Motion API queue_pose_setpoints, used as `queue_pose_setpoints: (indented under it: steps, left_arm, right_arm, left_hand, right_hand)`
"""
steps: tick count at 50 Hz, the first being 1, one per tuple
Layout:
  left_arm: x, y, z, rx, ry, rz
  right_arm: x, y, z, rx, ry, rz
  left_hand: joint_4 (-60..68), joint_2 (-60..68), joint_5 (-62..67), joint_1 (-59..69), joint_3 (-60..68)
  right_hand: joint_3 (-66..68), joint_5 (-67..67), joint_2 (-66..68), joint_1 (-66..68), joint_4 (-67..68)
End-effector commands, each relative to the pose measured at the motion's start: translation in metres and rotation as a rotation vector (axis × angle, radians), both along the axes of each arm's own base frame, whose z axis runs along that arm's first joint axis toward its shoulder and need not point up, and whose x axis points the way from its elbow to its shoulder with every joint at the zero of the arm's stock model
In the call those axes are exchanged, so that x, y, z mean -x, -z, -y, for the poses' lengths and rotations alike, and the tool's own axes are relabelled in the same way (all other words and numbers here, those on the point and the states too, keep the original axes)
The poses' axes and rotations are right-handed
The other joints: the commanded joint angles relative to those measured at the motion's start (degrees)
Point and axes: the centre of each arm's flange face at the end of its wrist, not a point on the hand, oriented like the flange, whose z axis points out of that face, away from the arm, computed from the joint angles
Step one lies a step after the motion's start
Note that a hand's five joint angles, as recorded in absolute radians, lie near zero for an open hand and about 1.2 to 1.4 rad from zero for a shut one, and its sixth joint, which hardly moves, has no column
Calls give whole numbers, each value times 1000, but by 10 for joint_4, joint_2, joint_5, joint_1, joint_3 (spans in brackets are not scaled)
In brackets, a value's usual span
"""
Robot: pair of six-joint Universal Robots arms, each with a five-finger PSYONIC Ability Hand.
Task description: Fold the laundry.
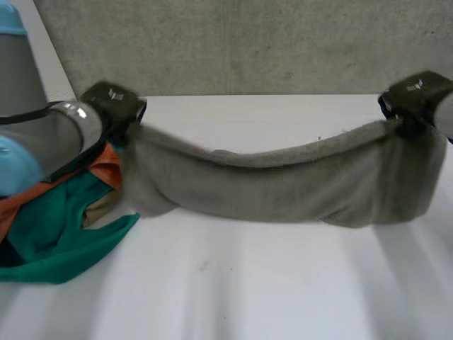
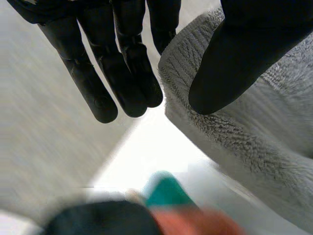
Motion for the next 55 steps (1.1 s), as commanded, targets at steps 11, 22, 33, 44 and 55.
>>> queue_pose_setpoints:
  steps: [11, 22, 33, 44, 55]
  left_arm:
    - [4, -133, 65, 797, -70, -461]
    - [2, -23, 55, 351, -109, -295]
    - [11, 101, 1, 27, -25, -186]
    - [4, 93, -11, 33, -22, -197]
    - [4, 96, -22, -18, 1, -179]
  right_arm:
    - [-16, -108, 64, 913, -9, 452]
    - [-17, -26, 62, 517, -7, 375]
    - [-1, 135, 32, -55, 2, 231]
    - [19, 134, 12, -356, 75, 205]
    - [12, 133, 13, -358, 38, 162]
  left_hand:
    - [113, 115, 141, 133, 118]
    - [113, 115, 141, 133, 118]
    - [113, 115, 141, 133, 118]
    - [113, 115, 141, 133, 118]
    - [113, 115, 141, 133, 118]
  right_hand:
    - [119, 123, 131, 161, 113]
    - [119, 123, 131, 161, 113]
    - [119, 123, 131, 161, 113]
    - [-231, -226, -219, -189, -237]
    - [-287, -282, -275, -244, -292]
